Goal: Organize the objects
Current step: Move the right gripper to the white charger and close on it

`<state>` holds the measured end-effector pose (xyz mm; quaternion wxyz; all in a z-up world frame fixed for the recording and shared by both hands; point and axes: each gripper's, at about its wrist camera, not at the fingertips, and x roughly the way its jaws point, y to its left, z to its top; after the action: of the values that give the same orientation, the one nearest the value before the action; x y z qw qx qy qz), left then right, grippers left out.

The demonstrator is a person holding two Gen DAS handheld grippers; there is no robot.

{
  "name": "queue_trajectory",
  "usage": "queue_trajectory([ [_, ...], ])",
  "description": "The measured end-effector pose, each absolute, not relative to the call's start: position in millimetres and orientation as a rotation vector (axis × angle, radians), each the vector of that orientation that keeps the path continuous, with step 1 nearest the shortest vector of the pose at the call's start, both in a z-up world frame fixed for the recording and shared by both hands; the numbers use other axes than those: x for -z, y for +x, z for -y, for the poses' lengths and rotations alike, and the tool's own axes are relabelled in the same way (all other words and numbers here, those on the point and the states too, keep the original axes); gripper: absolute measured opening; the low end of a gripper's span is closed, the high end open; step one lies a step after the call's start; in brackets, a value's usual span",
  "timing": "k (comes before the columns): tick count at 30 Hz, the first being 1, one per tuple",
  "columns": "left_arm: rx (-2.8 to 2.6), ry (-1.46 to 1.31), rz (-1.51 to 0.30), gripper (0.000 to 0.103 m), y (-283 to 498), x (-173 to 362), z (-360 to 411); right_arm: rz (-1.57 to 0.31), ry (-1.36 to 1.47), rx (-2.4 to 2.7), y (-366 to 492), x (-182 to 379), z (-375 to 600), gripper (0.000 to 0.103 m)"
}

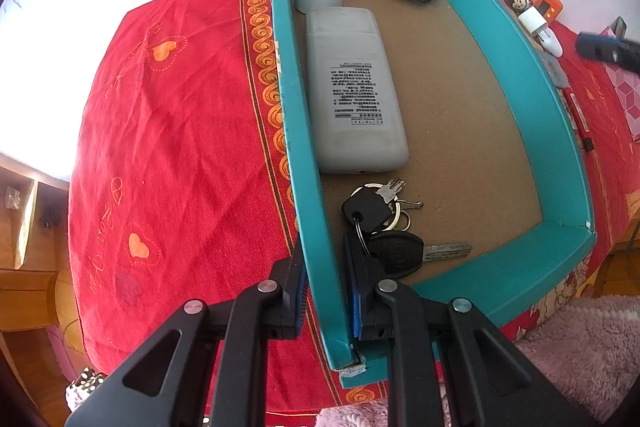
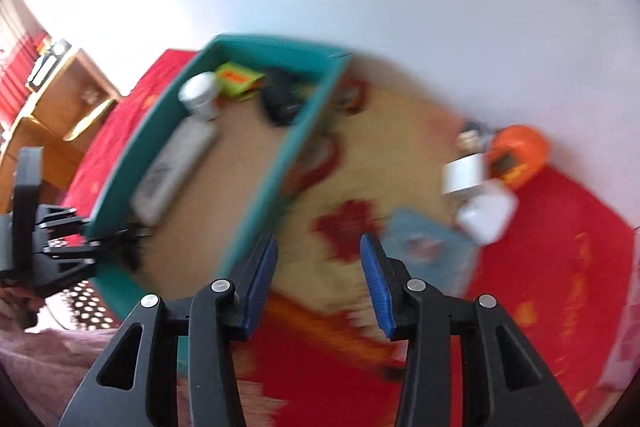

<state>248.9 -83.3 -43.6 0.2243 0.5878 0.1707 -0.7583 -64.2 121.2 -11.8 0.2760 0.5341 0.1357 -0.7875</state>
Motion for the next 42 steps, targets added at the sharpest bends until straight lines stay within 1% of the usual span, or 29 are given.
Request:
queue_trajectory([
  [3, 2.082, 1.617, -0.467, 0.015, 247.5, 43.7, 82.1, -0.399, 1.462, 2.133, -94.2, 11.4, -152.2, 0.044],
  [7, 2.074, 1.608, -0.474, 0.015, 246.5, 44.0, 81.5, -0.409, 1.509, 2.154, -126.1, 25.9, -172.5, 0.044],
  [13, 2.067, 1.603, -0.474, 0.015, 246.0, 44.3, 80.5, -0.302, 1.548, 2.197, -156.0, 53.5, -179.1, 0.044],
  [18, 2.048, 1.590, -0.471, 0.015, 245.5, 44.9, 77.4, -0.297, 1.530, 2.220, -162.6, 63.5, -177.3, 0.044],
  [20, 2.042, 1.586, -0.468, 0.015, 244.6, 45.2, 76.2, -0.290, 1.524, 2.216, -164.0, 64.6, -176.7, 0.041],
  [21, 2.040, 1.585, -0.466, 0.015, 244.0, 45.4, 75.8, -0.289, 1.526, 2.213, -164.7, 65.7, -176.4, 0.038],
  [23, 2.038, 1.583, -0.463, 0.015, 243.0, 45.7, 75.0, -0.299, 1.520, 2.217, -164.5, 66.1, -176.3, 0.036],
  [30, 2.036, 1.579, -0.466, 0.015, 241.9, 46.5, 75.0, -0.304, 1.563, 2.183, -165.7, 71.1, -176.6, 0.035],
  [35, 2.039, 1.581, -0.467, 0.015, 242.1, 46.3, 75.0, -0.345, 1.577, 2.239, -170.1, 70.9, -172.4, 0.038],
  [39, 2.044, 1.578, -0.475, 0.015, 243.8, 45.6, 77.2, -0.409, 1.564, 2.275, -170.4, 71.6, -168.5, 0.050],
  [42, 2.047, 1.576, -0.483, 0.015, 243.1, 45.8, 76.4, -0.500, 1.538, 2.308, -171.4, 71.7, -164.8, 0.056],
])
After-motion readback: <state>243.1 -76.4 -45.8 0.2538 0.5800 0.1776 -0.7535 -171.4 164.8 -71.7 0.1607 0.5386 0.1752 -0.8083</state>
